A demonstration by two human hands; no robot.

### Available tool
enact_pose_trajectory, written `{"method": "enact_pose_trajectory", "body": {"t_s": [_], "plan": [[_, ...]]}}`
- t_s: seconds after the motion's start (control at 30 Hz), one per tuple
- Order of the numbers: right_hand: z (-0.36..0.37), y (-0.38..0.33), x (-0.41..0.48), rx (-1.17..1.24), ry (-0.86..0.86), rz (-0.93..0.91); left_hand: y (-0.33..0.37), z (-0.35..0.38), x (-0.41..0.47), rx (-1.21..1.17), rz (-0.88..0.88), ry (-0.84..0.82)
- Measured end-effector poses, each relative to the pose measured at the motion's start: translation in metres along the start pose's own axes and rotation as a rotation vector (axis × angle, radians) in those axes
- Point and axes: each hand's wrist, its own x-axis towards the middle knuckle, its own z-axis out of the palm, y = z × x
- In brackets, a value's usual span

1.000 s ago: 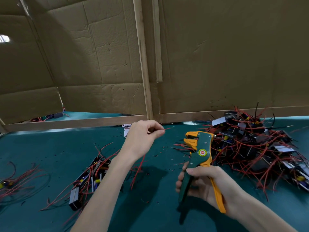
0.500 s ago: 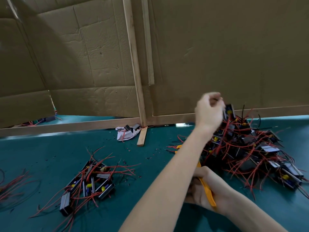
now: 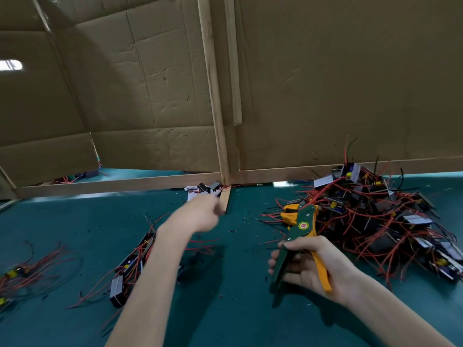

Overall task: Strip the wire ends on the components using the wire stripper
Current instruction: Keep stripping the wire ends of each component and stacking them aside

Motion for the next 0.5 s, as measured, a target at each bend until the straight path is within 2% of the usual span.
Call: {"method": "enact_pose_trajectory", "body": {"t_s": [0.1, 0.23, 0.33, 0.5], "plan": [[0.003, 0.001, -0.001, -0.064, -0.025, -0.001, -0.041, 0.004, -0.003, 0.092, -0.203, -0.088], [0.004, 0.004, -0.002, -0.076, -0.046, 0.005, -0.065, 0.009, -0.004, 0.091, -0.265, -0.066], [0.004, 0.004, -0.002, -0.077, -0.051, 0.006, -0.071, 0.017, -0.003, -0.034, -0.216, -0.051], [0.004, 0.004, -0.004, -0.050, -0.049, -0.017, -0.066, 0.018, -0.008, -0.438, 0.006, 0.023]]}}
